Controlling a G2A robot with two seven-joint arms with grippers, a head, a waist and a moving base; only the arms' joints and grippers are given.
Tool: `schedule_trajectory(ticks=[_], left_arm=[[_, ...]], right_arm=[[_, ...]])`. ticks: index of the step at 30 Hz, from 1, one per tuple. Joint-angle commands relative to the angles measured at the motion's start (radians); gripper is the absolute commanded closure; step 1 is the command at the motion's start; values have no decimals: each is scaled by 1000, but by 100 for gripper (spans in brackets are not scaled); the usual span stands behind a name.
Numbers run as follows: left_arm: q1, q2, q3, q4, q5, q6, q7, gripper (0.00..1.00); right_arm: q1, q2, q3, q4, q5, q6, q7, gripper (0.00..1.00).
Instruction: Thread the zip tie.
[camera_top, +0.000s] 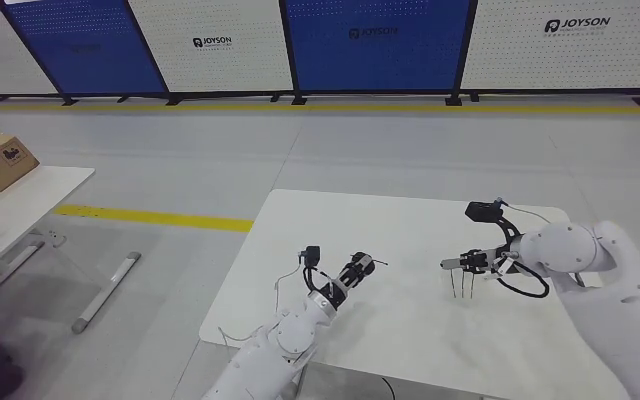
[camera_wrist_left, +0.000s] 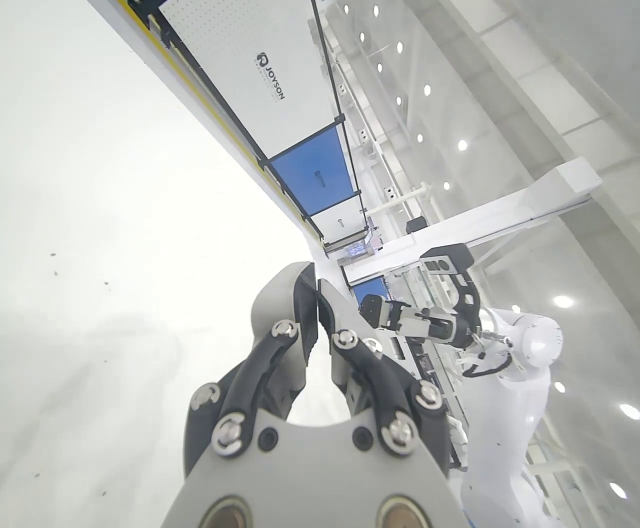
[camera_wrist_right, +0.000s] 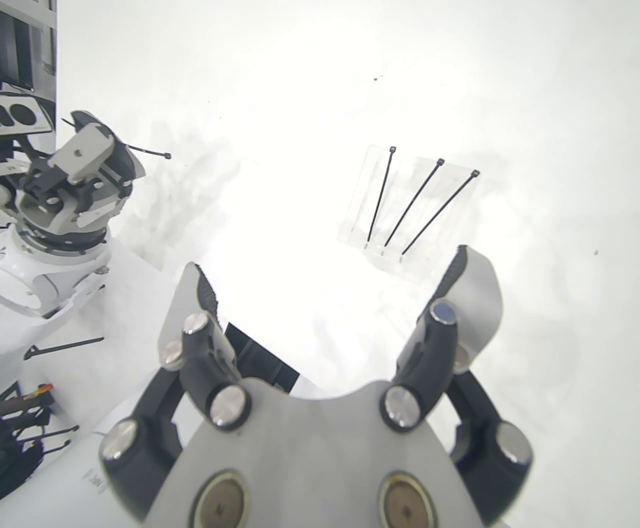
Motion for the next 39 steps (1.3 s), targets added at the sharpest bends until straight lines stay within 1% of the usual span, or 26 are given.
schedule_trajectory(ticks=[1, 10, 11, 12, 14, 15, 16, 18, 19, 20, 21, 27, 28, 29, 32, 33, 35, 36, 38, 39], left_arm=[[1, 0, 0, -1, -1, 1, 1, 100], [1, 0, 0, -1, -1, 1, 1, 100], [4, 0, 3, -6, -5, 0, -12, 100], [7, 3, -1, -14, -26, -6, -51, 100], [14, 10, -22, -23, -47, -42, -110, 100], [19, 15, -32, -31, -54, -44, -139, 100], [28, 20, -48, -50, -70, -44, -178, 100], [46, 29, -74, -82, -86, -44, -219, 100], [60, 33, -91, -98, -113, -44, -252, 100], [66, 37, -106, -106, -129, -44, -267, 100], [70, 38, -114, -112, -133, -44, -271, 100], [70, 38, -114, -112, -133, -44, -271, 100], [70, 38, -114, -112, -133, -44, -271, 100], [70, 38, -114, -112, -133, -44, -271, 100], [70, 38, -114, -112, -133, -44, -271, 100], [70, 38, -114, -112, -133, -44, -271, 100], [70, 38, -114, -112, -133, -44, -271, 100], [70, 38, -114, -112, -133, -44, -271, 100], [70, 38, -114, -112, -133, -44, -271, 100], [70, 38, -114, -112, -133, -44, -271, 100]], right_arm=[[0, 0, 0, 0, 0, 0, 0, 0], [0, 0, 0, 0, 0, 0, 0, 0], [0, 0, 0, 0, 0, 0, 0, 0], [0, 0, 0, 0, 0, 0, 0, 0], [0, 0, 0, 0, 0, 0, 0, 0], [0, 0, 0, 0, 0, 0, 0, 0], [0, 0, 0, 0, 0, 0, 0, 0], [0, 0, 0, 0, 0, 0, 0, 0], [0, 0, 0, 0, 0, 0, 0, 0], [0, 0, 0, 0, 0, 0, 0, 0], [0, 0, 0, 0, 0, 0, 0, 0], [0, 0, 0, 0, 0, 0, 0, 0], [-2, 0, 1, -1, -5, 1, -11, 0], [-13, 2, 2, -15, -38, 10, -53, 0], [-23, 6, 11, -36, -52, 20, -56, 0], [-16, 6, 13, -24, -75, 52, -58, 0], [2, 1, -4, -4, -92, 78, -55, 0], [21, -5, -22, 30, -100, 85, -46, 0], [69, -18, -74, 88, -126, 85, 7, 0], [102, -30, -118, 137, -141, 89, 17, 0]])
